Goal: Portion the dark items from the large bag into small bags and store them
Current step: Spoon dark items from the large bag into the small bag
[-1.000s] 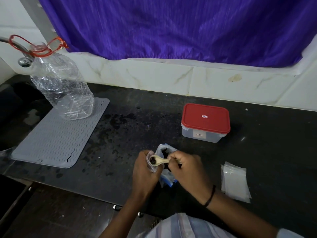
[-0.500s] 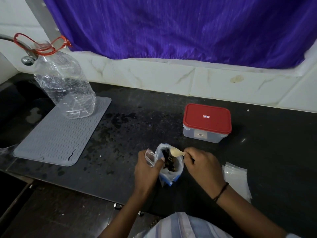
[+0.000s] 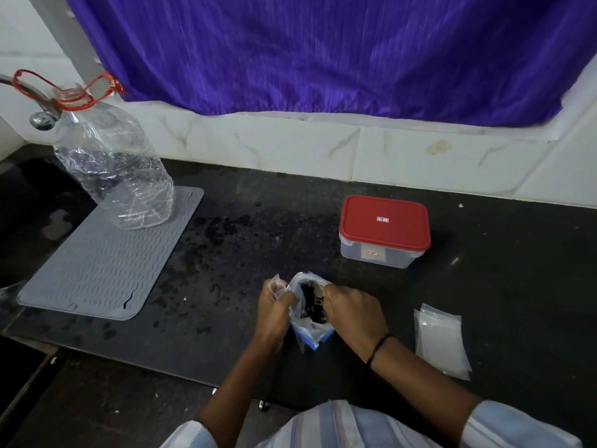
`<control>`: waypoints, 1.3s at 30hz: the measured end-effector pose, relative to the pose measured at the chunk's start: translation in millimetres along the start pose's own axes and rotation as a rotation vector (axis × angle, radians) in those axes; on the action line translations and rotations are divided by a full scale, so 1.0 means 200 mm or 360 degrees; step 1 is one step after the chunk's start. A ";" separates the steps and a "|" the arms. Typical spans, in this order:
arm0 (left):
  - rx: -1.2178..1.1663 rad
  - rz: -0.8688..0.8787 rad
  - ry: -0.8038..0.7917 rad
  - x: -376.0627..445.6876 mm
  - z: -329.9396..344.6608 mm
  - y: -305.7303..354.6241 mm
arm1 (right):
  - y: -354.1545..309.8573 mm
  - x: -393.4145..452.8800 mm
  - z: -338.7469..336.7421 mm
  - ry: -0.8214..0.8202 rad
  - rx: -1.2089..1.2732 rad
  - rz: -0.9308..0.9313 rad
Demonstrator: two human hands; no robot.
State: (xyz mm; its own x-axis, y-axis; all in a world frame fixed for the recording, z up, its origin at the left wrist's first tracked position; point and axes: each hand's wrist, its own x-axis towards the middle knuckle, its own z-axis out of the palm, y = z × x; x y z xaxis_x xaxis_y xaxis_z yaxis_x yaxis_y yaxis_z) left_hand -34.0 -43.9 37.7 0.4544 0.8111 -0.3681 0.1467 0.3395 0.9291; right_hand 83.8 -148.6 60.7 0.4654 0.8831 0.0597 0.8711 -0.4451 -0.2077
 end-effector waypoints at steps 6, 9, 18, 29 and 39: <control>-0.0025 0.0009 -0.0038 0.02 0.01 0.00 | 0.00 0.00 0.02 -0.0022 0.0387 0.0238; -0.0030 -0.0025 -0.0040 0.03 0.00 -0.01 | 0.02 0.00 0.01 -0.0004 0.0674 0.0337; 0.0118 0.0065 -0.0057 0.04 0.00 -0.03 | 0.07 -0.03 0.04 0.0131 0.1159 0.0598; 0.0454 0.0667 0.0181 -0.01 -0.07 0.00 | 0.08 -0.13 -0.20 0.0332 0.1712 0.0836; 0.0830 0.1073 0.0155 -0.05 -0.03 0.06 | -0.08 -0.09 -0.34 0.0448 0.1317 0.0172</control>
State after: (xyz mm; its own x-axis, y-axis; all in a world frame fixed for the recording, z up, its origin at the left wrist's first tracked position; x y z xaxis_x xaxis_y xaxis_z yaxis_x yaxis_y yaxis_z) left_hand -41.2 -45.4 52.6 0.5159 0.8062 0.2897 0.2684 -0.4732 0.8391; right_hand 72.2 -168.2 128.3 0.6549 0.7246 0.2145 0.4777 -0.1770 -0.8605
